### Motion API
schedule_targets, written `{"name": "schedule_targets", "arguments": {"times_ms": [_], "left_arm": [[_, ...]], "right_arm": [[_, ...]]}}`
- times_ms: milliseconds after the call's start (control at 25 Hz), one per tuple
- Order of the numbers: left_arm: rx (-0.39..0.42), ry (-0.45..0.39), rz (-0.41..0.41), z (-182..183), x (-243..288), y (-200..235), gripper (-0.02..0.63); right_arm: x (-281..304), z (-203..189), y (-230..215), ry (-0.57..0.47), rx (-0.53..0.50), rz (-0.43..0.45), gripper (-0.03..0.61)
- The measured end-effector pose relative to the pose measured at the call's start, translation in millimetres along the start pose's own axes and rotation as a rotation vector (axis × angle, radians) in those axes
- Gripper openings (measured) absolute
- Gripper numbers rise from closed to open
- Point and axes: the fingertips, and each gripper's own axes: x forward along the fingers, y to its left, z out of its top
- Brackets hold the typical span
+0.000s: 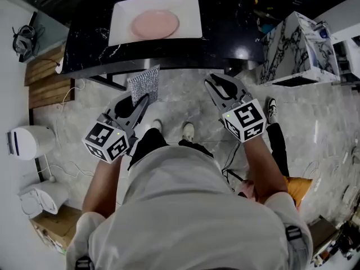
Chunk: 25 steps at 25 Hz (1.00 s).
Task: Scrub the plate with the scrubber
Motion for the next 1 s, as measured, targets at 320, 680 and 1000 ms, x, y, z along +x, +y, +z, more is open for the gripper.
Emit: {"name": "schedule_targets", "arguments": {"times_ms": [320, 680, 1000], "left_arm": [[-0.021, -0.039, 0.004, 27.5, 23.7, 81.1, 0.071], [0.002, -0.024, -0.092, 71.6, 58.7, 196.0, 0.071], [0.031, 0.022, -0.156, 82.6, 78.8, 271.0, 0.071]], "right_arm": [[101.2, 22.4, -55.2, 0.028, 0.147, 0.007, 0.066], [223.1, 27.7, -116.2, 0.17, 0.256, -0.075, 0.066], [317.1, -0.9, -151.7, 0.311, 0.418, -0.102, 0.066]]}}
